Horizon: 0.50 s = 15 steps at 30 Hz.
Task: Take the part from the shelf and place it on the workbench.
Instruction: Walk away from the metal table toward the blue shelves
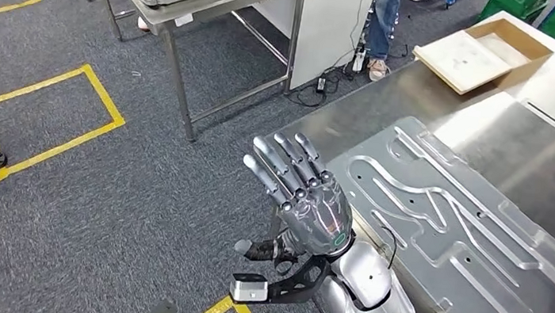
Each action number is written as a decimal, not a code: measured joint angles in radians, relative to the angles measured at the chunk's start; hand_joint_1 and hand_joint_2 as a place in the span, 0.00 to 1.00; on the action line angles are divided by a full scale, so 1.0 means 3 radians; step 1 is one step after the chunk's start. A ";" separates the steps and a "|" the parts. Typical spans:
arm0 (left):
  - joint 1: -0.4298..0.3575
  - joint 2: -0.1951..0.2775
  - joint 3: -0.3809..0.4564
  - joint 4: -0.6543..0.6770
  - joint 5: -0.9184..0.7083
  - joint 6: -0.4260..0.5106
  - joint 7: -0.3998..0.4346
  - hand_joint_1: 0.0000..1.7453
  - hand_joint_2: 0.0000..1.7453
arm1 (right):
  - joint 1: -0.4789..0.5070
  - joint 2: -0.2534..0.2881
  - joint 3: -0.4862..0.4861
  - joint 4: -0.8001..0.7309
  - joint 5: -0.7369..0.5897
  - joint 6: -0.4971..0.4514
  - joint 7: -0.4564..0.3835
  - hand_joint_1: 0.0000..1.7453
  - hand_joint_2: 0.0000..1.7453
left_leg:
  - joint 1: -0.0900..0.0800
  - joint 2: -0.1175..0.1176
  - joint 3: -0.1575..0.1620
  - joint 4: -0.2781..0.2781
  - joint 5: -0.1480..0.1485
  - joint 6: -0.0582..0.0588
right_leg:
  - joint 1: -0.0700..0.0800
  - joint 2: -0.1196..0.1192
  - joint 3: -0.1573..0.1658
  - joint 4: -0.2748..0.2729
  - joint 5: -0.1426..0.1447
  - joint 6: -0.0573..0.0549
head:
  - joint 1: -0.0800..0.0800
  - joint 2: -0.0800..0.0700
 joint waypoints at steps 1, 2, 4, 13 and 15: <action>0.0005 0.0001 0.0000 0.0000 0.0002 0.0002 0.0000 0.00 0.00 | -0.0001 0.0000 0.0001 -0.0001 0.0000 0.0000 0.0000 0.00 0.00 | 0.0007 -0.0034 0.0001 -0.0009 0.0007 0.0019 | 0.0000 -0.0017 0.0005 -0.0004 -0.0007 0.0014 | 0.0000 0.0000; 0.0009 0.0001 0.0000 0.0000 0.0004 0.0004 -0.0001 0.00 0.00 | -0.0003 0.0000 0.0002 -0.0003 0.0001 0.0000 -0.0001 0.00 0.00 | 0.0015 -0.0068 0.0006 -0.0022 0.0015 0.0038 | -0.0006 0.0012 0.0006 0.0015 -0.0031 0.0029 | 0.0000 0.0000; 0.0007 0.0002 0.0000 0.0000 0.0009 0.0008 -0.0001 0.00 0.00 | -0.0006 -0.0001 0.0003 -0.0006 0.0002 -0.0001 -0.0002 0.00 0.00 | 0.0033 -0.0129 0.0018 -0.0046 0.0034 0.0075 | -0.0025 0.0170 -0.0077 0.0222 -0.0172 0.0055 | 0.0002 0.0000; 0.0001 -0.0008 0.0000 0.0000 0.0015 0.0001 -0.0003 0.00 0.00 | 0.0003 -0.0027 0.0004 -0.0002 0.0017 -0.0002 -0.0002 0.00 0.00 | 0.0030 -0.0504 0.0006 -0.0014 0.0033 0.0065 | -0.0051 0.0605 -0.0124 0.0108 0.0053 0.0034 | 0.0003 0.0000; 0.0001 -0.0011 0.0000 0.0000 0.0016 -0.0003 -0.0003 0.00 0.00 | -0.0001 -0.0028 0.0005 -0.0002 0.0030 -0.0001 -0.0002 0.00 0.00 | 0.0037 -0.0576 -0.0018 -0.0016 0.0044 0.0017 | -0.0047 0.0635 -0.0089 0.0023 0.0054 0.0028 | 0.0002 0.0000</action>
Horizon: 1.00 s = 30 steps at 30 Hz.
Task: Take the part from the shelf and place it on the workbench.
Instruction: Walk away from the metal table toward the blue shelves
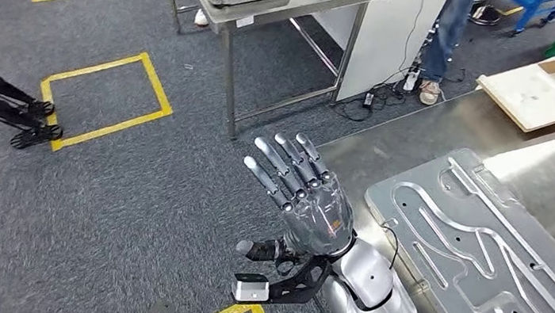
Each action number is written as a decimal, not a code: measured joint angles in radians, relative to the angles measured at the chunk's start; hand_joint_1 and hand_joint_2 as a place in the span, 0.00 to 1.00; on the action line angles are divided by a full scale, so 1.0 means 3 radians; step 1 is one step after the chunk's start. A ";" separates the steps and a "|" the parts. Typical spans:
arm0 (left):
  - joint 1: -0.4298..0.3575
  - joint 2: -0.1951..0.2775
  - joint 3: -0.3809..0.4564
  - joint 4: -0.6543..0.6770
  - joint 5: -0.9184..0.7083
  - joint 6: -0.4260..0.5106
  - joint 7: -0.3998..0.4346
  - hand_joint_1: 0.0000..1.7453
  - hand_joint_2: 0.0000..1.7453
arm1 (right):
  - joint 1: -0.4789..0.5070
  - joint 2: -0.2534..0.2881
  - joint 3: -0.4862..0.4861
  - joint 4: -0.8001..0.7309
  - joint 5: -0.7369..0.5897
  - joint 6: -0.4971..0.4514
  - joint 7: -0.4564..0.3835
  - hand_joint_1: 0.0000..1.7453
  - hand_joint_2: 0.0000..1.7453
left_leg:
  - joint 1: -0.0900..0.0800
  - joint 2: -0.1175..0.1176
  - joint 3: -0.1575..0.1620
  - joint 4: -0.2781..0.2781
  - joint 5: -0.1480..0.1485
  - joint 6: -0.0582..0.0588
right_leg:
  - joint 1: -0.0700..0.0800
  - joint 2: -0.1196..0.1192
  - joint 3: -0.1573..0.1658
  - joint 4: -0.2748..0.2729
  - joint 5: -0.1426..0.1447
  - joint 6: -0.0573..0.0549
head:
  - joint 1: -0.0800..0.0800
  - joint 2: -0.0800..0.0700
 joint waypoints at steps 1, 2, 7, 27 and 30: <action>0.0004 0.0001 0.0000 0.0000 0.0000 0.0000 0.0000 0.00 0.00 | -0.0004 0.0000 0.0000 0.0000 0.0003 0.0000 0.0000 0.00 0.00 | 0.0005 -0.0030 -0.0010 -0.0008 0.0006 -0.0024 | -0.0004 -0.0035 0.0006 -0.0007 0.0006 -0.0010 | 0.0001 0.0000; 0.0010 0.0002 0.0000 0.0000 0.0000 0.0000 0.0000 0.00 0.00 | -0.0009 0.0001 0.0000 -0.0001 0.0005 0.0001 0.0000 0.00 0.00 | 0.0002 -0.0002 -0.0018 0.0007 -0.0003 -0.0043 | -0.0009 -0.0074 0.0020 -0.0025 0.0013 -0.0027 | 0.0000 0.0000; 0.0000 0.0003 0.0000 0.0000 0.0000 0.0000 0.0000 0.00 0.00 | -0.0013 0.0002 0.0000 -0.0001 0.0008 0.0001 0.0000 0.00 0.00 | 0.0001 0.0376 -0.0398 0.0813 -0.0405 -0.0102 | -0.0003 -0.0325 0.0057 -0.0066 0.0015 -0.0098 | -0.0015 0.0000; 0.0000 -0.0010 -0.0002 0.0000 0.0005 0.0000 0.0002 0.00 0.00 | -0.0034 -0.0019 0.0005 0.0000 0.0030 0.0000 0.0038 0.00 0.00 | -0.0018 0.0138 0.0039 -0.0004 -0.0015 0.0065 | 0.0007 -0.0132 -0.0123 0.0325 -0.0080 0.0018 | -0.0010 0.0000; -0.0007 -0.0017 -0.0004 0.0000 0.0001 0.0000 0.0004 0.00 0.00 | -0.0047 -0.0022 0.0005 0.0002 0.0040 0.0000 0.0043 0.00 0.00 | -0.0014 0.0026 0.0002 0.0010 -0.0008 0.0015 | 0.0000 0.0012 -0.0006 0.0023 -0.0011 0.0004 | -0.0011 0.0000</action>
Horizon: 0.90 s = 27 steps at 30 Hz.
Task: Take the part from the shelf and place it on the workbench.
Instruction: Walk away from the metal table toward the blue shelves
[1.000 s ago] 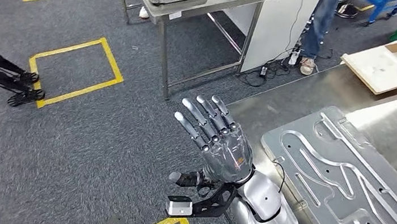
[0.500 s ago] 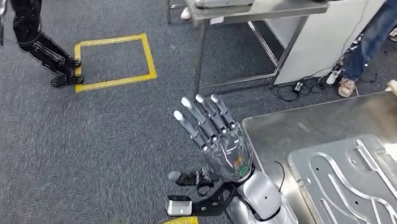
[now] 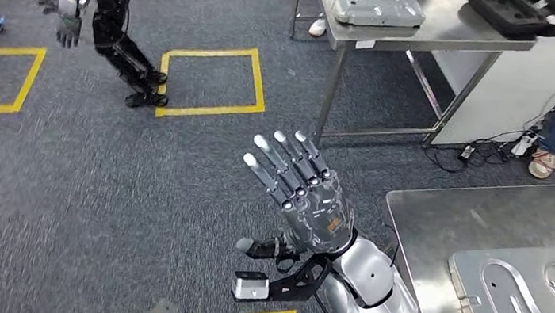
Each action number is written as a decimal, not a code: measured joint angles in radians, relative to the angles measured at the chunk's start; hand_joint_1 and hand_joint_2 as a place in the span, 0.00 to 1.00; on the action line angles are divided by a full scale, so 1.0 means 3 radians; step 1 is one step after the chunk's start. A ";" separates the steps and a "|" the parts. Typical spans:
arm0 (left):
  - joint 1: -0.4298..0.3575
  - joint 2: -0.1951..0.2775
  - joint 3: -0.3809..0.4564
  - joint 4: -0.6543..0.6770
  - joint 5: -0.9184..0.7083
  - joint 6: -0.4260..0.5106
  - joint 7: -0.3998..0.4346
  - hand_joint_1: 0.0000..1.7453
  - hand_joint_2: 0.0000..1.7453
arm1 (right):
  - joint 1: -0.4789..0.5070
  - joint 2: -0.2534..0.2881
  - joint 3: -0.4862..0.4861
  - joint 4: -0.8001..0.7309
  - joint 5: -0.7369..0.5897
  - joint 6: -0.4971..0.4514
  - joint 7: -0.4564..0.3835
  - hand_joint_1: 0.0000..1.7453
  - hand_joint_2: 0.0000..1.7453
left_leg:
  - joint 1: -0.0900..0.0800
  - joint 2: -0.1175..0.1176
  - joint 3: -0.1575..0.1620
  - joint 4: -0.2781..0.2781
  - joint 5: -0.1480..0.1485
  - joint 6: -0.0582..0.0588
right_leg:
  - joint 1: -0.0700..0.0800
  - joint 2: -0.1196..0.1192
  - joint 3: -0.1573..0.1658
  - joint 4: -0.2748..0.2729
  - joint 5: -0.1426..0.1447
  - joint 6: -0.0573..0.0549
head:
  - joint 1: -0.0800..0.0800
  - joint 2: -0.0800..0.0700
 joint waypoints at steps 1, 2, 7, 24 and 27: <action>0.0002 0.0000 -0.0001 0.0000 -0.0001 0.0000 0.0001 0.00 0.00 | -0.0005 0.0000 0.0000 0.0000 0.0006 0.0000 0.0001 0.00 0.00 | 0.0006 -0.0037 -0.0010 -0.0003 0.0007 -0.0022 | 0.0005 -0.0027 0.0004 -0.0014 0.0003 -0.0005 | 0.0000 0.0000; 0.0007 0.0002 -0.0001 0.0000 -0.0002 -0.0001 0.0003 0.00 0.00 | -0.0010 0.0001 0.0000 0.0000 0.0014 0.0000 0.0003 0.00 0.00 | 0.0011 -0.0055 -0.0018 -0.0005 0.0008 -0.0041 | 0.0000 -0.0065 0.0011 -0.0023 0.0009 -0.0018 | 0.0000 0.0000; 0.0006 0.0008 -0.0011 0.0000 -0.0011 -0.0006 0.0009 0.00 0.00 | -0.0014 0.0003 0.0000 -0.0007 0.0036 0.0000 0.0009 0.00 0.00 | 0.0007 0.0328 -0.0344 0.0684 -0.0347 -0.0113 | -0.0002 -0.0300 0.0056 -0.0065 0.0016 -0.0095 | -0.0007 0.0000; 0.0065 0.0075 -0.0061 0.0000 0.0005 -0.0001 -0.0007 0.00 0.00 | 0.0197 0.0028 -0.0129 -0.0129 0.0024 -0.0001 -0.0182 0.00 0.00 | -0.0021 0.0268 0.0020 -0.0038 0.0010 0.0085 | 0.0019 -0.0284 -0.0321 0.0866 -0.0491 0.0045 | -0.0002 0.0000; 0.0073 0.0087 -0.0061 0.0000 0.0014 0.0003 -0.0025 0.00 0.00 | 0.0217 0.0058 -0.0162 -0.0145 0.0015 -0.0001 -0.0247 0.00 0.00 | -0.0020 0.0133 0.0022 -0.0024 0.0008 0.0082 | 0.0018 -0.0200 -0.0170 0.0457 -0.0172 0.0014 | -0.0002 0.0000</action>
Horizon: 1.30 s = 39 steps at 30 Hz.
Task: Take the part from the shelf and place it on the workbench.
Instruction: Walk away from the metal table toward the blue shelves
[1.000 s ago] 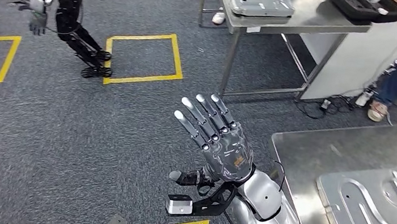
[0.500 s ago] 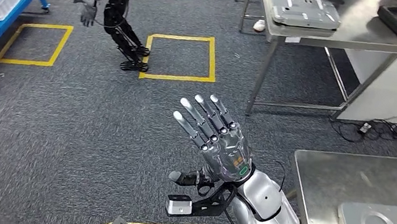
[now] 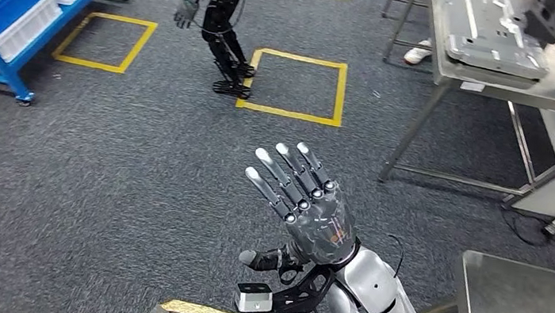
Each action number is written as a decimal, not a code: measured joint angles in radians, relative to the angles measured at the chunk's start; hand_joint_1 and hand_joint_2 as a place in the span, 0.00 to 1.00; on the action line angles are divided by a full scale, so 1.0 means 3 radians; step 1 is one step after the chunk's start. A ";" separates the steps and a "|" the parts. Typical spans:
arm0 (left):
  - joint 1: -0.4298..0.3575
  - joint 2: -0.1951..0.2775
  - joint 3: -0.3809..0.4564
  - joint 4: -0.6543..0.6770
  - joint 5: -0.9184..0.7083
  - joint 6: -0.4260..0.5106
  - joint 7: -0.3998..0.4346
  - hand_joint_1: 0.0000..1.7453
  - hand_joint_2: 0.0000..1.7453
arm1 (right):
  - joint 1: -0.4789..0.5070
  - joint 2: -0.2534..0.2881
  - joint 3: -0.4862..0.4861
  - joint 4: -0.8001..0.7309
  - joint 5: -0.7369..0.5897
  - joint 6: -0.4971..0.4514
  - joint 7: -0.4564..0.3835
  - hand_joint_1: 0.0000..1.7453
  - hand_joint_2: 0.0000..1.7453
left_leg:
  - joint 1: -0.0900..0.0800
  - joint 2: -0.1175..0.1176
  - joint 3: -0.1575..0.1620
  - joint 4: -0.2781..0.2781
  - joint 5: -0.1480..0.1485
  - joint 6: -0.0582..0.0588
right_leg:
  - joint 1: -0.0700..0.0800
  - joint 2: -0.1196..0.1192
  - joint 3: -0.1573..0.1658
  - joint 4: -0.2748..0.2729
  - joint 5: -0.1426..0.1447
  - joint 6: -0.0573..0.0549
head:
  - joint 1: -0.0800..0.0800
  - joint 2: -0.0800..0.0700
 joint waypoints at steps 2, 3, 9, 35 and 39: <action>-0.0008 0.0003 -0.0001 -0.0001 0.0016 0.0009 -0.0017 0.00 0.00 | 0.0002 0.0022 -0.0021 -0.0017 -0.0011 0.0000 -0.0025 0.00 0.00 | 0.0001 -0.0080 -0.0018 0.0015 0.0002 -0.0021 | -0.0009 0.0166 0.0154 -0.0374 0.0152 -0.0024 | -0.0001 0.0000; -0.0011 0.0004 -0.0002 -0.0002 0.0024 0.0014 -0.0025 0.00 0.00 | 0.0003 0.0030 -0.0030 -0.0023 -0.0020 0.0000 -0.0035 0.00 0.00 | 0.0009 -0.0114 -0.0033 0.0019 0.0005 -0.0040 | -0.0007 0.0224 0.0185 -0.0460 0.0168 -0.0030 | -0.0001 0.0000; -0.0018 0.0035 -0.0008 -0.0018 0.0043 0.0030 -0.0045 0.00 0.00 | -0.0010 0.0127 -0.0049 -0.0029 -0.0045 0.0001 -0.0084 0.00 0.00 | 0.0036 0.0093 -0.0186 0.0302 -0.0155 -0.0150 | -0.0019 0.0010 0.0279 -0.0593 0.0201 -0.0110 | -0.0004 0.0000; 0.0031 0.0227 -0.0020 -0.0035 0.0135 0.0097 -0.0057 0.00 0.00 | 0.0150 0.0379 -0.0446 0.0008 -0.0182 0.0001 -0.0499 0.00 0.00 | 0.0021 -0.0145 -0.0022 -0.0012 0.0015 -0.0094 | 0.0001 0.0150 0.0228 -0.0504 0.0146 -0.0039 | -0.0001 0.0000; 0.0028 0.0249 -0.0020 -0.0037 0.0134 0.0096 -0.0055 0.00 0.00 | 0.0148 0.0435 -0.0467 0.0008 -0.0180 0.0001 -0.0512 0.00 0.00 | 0.0024 0.0035 -0.0128 0.0191 -0.0111 -0.0160 | -0.0010 -0.0003 0.0276 -0.0568 0.0176 -0.0120 | -0.0005 0.0000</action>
